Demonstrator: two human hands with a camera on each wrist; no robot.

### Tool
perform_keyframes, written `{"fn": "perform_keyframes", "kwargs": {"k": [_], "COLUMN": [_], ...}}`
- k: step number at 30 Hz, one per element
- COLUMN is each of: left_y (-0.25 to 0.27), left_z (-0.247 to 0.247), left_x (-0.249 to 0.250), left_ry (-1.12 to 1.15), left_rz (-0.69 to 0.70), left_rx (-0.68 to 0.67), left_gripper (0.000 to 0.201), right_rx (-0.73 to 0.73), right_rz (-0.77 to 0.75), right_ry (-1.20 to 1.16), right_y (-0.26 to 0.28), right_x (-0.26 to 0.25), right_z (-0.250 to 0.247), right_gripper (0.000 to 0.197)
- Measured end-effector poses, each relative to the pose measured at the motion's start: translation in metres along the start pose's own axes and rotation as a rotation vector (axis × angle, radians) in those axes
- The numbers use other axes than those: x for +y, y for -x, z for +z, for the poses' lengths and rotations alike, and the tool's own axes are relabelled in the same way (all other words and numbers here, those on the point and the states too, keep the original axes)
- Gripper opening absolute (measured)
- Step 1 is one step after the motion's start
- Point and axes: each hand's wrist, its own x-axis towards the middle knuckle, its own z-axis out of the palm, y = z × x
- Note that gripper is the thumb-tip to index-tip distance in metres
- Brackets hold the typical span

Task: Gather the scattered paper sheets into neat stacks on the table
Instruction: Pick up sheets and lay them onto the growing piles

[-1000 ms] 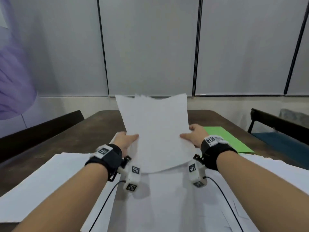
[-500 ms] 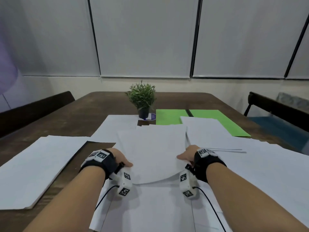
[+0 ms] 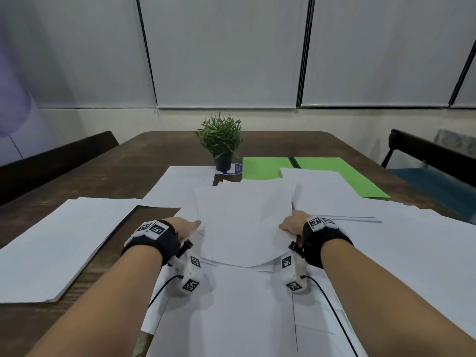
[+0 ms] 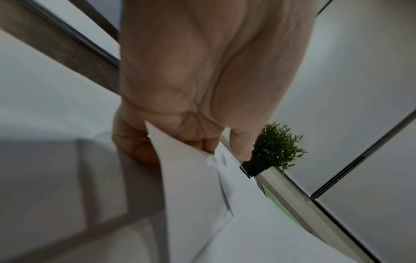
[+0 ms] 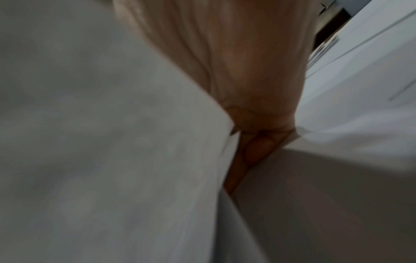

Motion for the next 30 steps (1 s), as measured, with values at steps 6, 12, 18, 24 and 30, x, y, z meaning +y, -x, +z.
{"fn": "perform_keyframes", "kwargs": {"k": [6,12,18,24,30], "left_y": [0.005,0.022,0.060,0.071,0.077], "left_z": [-0.005,-0.004,-0.010,-0.007,-0.050], "left_x": [-0.013,-0.012,-0.019,-0.040,-0.045], "left_ry": [0.242,0.097,0.132,-0.032,-0.124], "left_rz": [-0.023,0.082,0.113,0.129,0.156], "left_rx": [-0.080,-0.266,-0.338,-0.279,-0.187], "left_gripper": [0.058,0.102,0.085,0.101,0.061], "right_rx": [-0.043,-0.020,-0.008,0.045,0.072], "right_rz": [0.036,0.034,0.047,0.048,0.042], "right_ry": [-0.058,0.000,0.177,0.184,0.381], "right_y": [0.008,-0.003,0.029,0.027,0.037], "right_x": [0.004,0.014,-0.005,-0.003,-0.007], "right_z": [-0.009,-0.010,-0.014,-0.009,-0.005], "right_gripper": [0.064,0.091,0.053,0.052,0.060]}}
